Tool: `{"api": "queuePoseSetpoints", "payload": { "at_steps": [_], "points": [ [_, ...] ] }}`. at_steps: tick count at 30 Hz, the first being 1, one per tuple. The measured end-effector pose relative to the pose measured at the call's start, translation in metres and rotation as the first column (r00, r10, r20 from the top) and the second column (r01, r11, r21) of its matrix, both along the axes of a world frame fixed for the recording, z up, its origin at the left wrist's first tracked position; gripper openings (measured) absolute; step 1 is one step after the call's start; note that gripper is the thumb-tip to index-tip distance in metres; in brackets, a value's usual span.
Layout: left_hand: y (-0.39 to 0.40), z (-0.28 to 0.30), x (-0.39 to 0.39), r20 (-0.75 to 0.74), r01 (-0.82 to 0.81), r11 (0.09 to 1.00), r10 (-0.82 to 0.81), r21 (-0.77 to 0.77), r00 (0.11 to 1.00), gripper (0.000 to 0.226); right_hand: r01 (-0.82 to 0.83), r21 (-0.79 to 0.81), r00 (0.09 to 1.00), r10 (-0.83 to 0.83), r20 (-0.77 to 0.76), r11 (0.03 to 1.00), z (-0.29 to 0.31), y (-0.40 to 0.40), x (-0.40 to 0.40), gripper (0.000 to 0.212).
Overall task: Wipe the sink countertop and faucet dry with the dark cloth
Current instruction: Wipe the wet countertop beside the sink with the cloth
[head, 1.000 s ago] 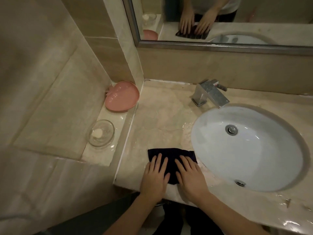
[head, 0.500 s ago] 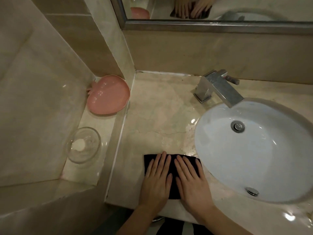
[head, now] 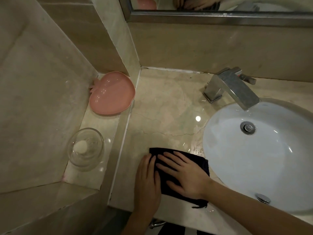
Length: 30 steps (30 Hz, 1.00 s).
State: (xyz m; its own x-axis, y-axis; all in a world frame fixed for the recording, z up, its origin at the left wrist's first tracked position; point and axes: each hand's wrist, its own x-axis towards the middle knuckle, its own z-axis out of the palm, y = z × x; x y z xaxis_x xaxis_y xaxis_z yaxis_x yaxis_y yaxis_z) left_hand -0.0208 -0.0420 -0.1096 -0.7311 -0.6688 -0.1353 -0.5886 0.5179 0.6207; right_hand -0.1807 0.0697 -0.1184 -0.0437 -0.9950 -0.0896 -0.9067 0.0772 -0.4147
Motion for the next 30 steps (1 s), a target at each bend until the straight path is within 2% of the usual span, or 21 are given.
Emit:
{"api": "queuePoseSetpoints", "payload": {
  "at_steps": [4,7,11,14,17,18,19,21,23,24,30],
  "points": [
    [-0.003,0.0,-0.021,0.002,0.026,0.998,-0.026,-0.062,1.0,0.05,0.173,-0.042,0.985,-0.174,-0.022,0.984,0.0,-0.014,-0.008,0.066],
    [-0.012,0.004,-0.035,-0.042,0.041,0.995,-0.045,-0.09,0.998,0.048,0.304,-0.016,0.95,-0.304,-0.077,0.953,0.005,-0.03,-0.024,0.068],
    [-0.016,0.005,-0.04,-0.082,-0.014,0.999,0.01,-0.04,0.997,0.048,0.389,0.016,0.916,-0.385,-0.115,0.921,0.009,-0.037,-0.031,0.064],
    [-0.007,0.006,-0.039,-0.078,0.017,1.0,-0.019,-0.023,0.997,0.053,0.33,0.009,0.941,-0.329,-0.085,0.944,0.006,-0.028,-0.005,0.063],
    [-0.008,0.002,-0.04,-0.029,0.227,0.97,-0.23,-0.085,0.973,0.053,0.075,-0.042,0.997,-0.076,-0.03,0.996,0.008,-0.015,0.01,0.055],
    [-0.011,-0.001,-0.04,0.003,0.295,0.95,-0.296,-0.107,0.955,0.051,0.042,-0.07,0.998,-0.045,-0.034,0.997,0.008,-0.01,0.008,0.051],
    [-0.014,-0.004,-0.041,0.035,0.342,0.932,-0.34,-0.124,0.94,0.05,0.059,-0.094,0.996,-0.065,-0.06,0.994,0.009,-0.007,0.008,0.049],
    [-0.019,-0.007,-0.04,0.061,0.368,0.92,-0.363,-0.134,0.93,0.051,0.212,-0.097,0.968,-0.223,-0.115,0.972,0.007,-0.002,0.018,0.05],
    [-0.019,-0.008,-0.04,0.077,0.361,0.922,-0.354,-0.141,0.932,0.053,0.412,-0.063,0.907,-0.415,-0.07,0.909,0.001,-0.002,0.036,0.054],
    [-0.019,-0.009,-0.04,0.093,0.359,0.919,-0.348,-0.162,0.933,0.053,0.459,-0.058,0.886,-0.462,-0.045,0.886,-0.002,-0.003,0.043,0.056],
    [-0.055,-0.011,-0.067,0.071,0.266,0.934,-0.256,-0.24,0.964,0.053,0.372,-0.075,0.926,-0.375,-0.046,0.925,0.001,-0.047,0.002,0.054]
  ]
}}
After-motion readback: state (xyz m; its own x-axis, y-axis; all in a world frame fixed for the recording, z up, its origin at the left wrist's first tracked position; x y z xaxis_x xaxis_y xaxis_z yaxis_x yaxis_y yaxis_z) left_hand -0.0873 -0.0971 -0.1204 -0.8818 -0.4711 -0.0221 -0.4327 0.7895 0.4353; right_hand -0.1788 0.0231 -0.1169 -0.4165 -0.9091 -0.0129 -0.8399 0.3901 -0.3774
